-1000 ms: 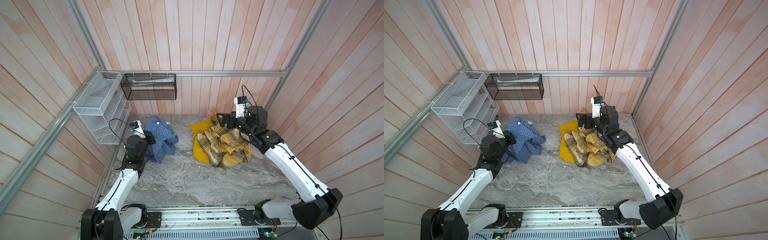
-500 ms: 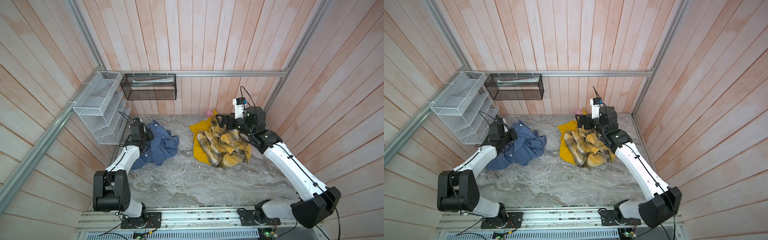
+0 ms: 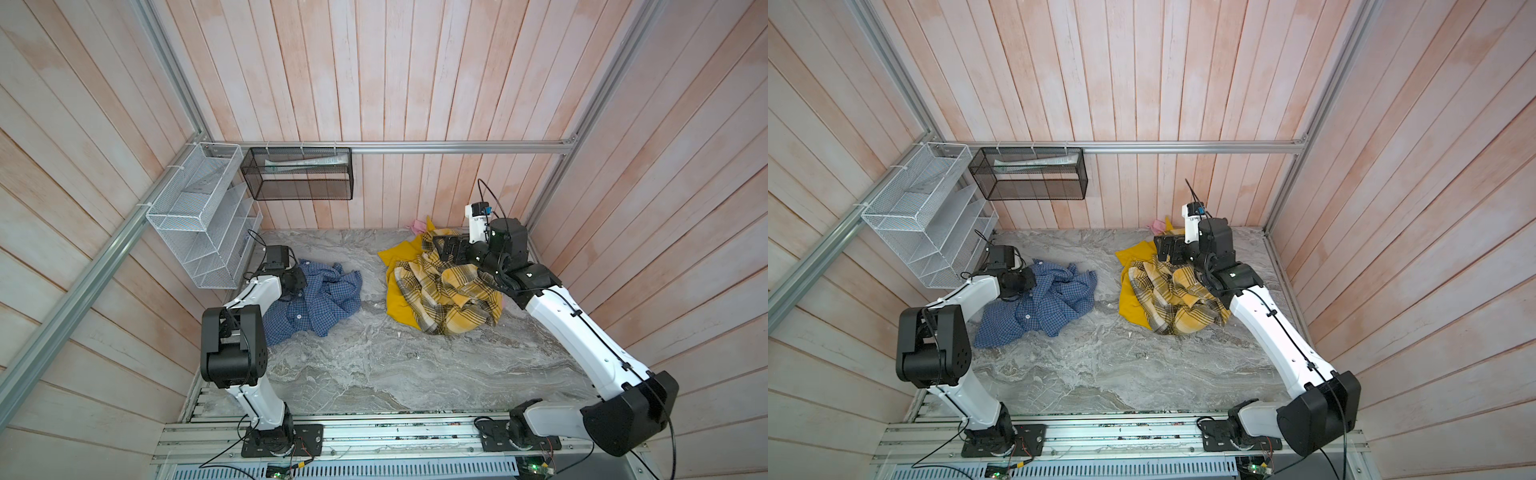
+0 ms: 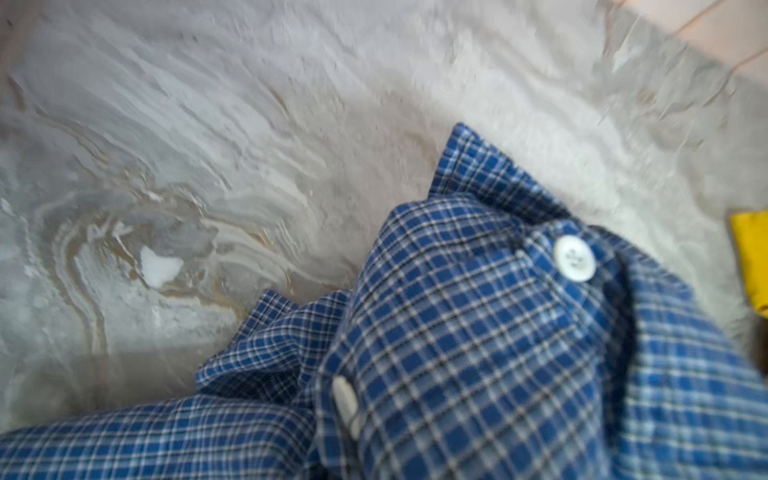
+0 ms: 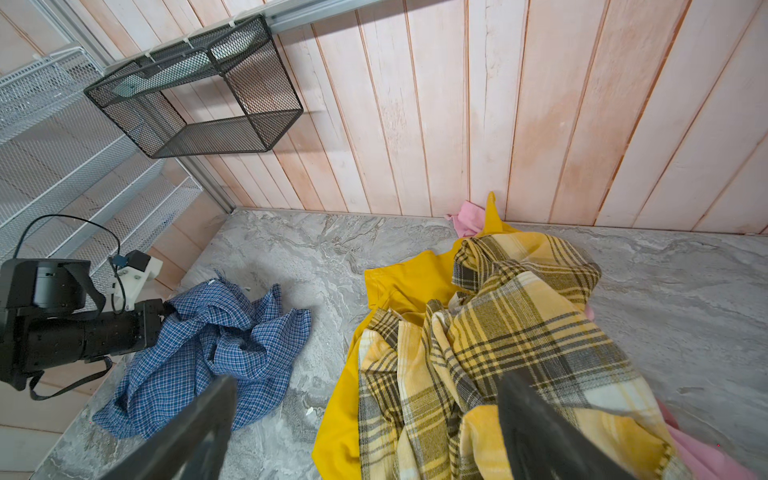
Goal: Pick out a specific cloth from the pile
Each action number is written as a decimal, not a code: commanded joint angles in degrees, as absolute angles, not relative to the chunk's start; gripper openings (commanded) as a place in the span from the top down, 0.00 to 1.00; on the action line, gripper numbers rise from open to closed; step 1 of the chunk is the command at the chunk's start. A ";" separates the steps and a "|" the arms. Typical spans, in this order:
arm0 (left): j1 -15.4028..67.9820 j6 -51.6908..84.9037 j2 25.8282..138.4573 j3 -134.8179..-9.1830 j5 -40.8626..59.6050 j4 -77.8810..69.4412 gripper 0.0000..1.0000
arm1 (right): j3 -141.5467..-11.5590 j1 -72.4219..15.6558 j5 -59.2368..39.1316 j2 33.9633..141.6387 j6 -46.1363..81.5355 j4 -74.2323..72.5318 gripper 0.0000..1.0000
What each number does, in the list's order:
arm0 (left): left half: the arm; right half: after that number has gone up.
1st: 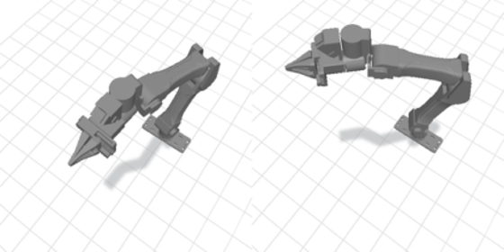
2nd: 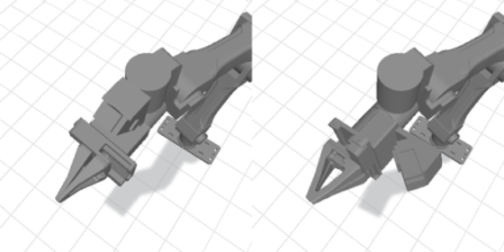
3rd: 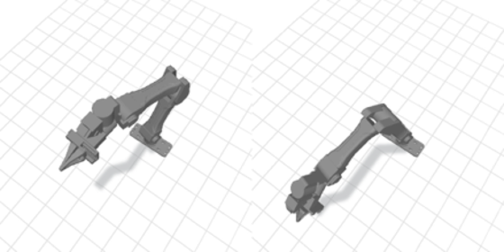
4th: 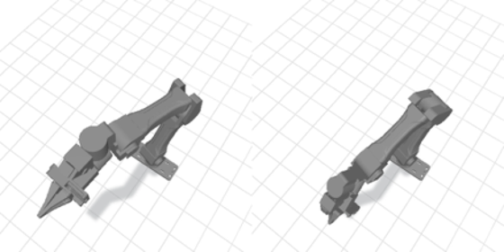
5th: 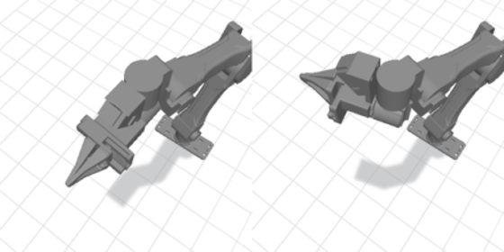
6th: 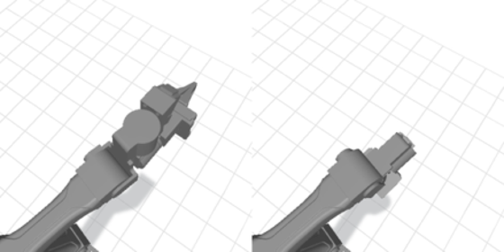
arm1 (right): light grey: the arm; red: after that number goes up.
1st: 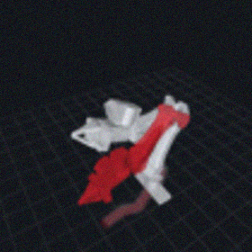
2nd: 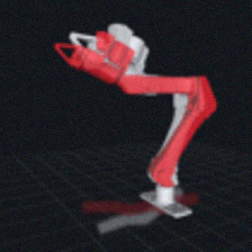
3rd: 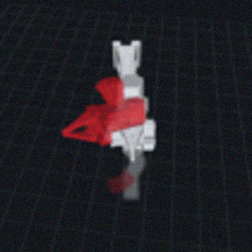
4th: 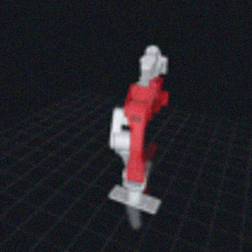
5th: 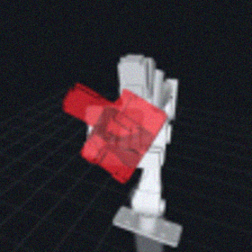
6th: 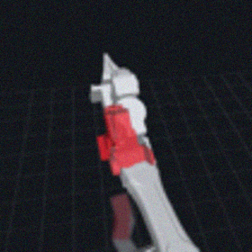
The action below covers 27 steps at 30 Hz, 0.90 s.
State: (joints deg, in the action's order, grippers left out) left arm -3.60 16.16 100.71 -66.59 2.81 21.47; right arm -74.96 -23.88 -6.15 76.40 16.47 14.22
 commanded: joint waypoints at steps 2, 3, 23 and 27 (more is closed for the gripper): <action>-2.55 13.96 101.63 -67.43 4.57 26.26 0.64 | -75.14 -23.16 -7.40 76.51 16.79 14.56 0.02; -2.50 13.53 101.90 -67.64 4.64 27.04 0.52 | -75.15 -23.04 -7.53 76.62 16.70 14.63 0.02; -4.75 10.25 95.84 -74.85 -6.18 39.70 0.14 | -74.72 -21.45 -7.57 75.27 15.38 16.24 0.02; -4.67 11.09 91.48 -76.04 -4.30 39.38 0.14 | -74.62 -21.22 -7.55 75.04 15.22 16.22 0.02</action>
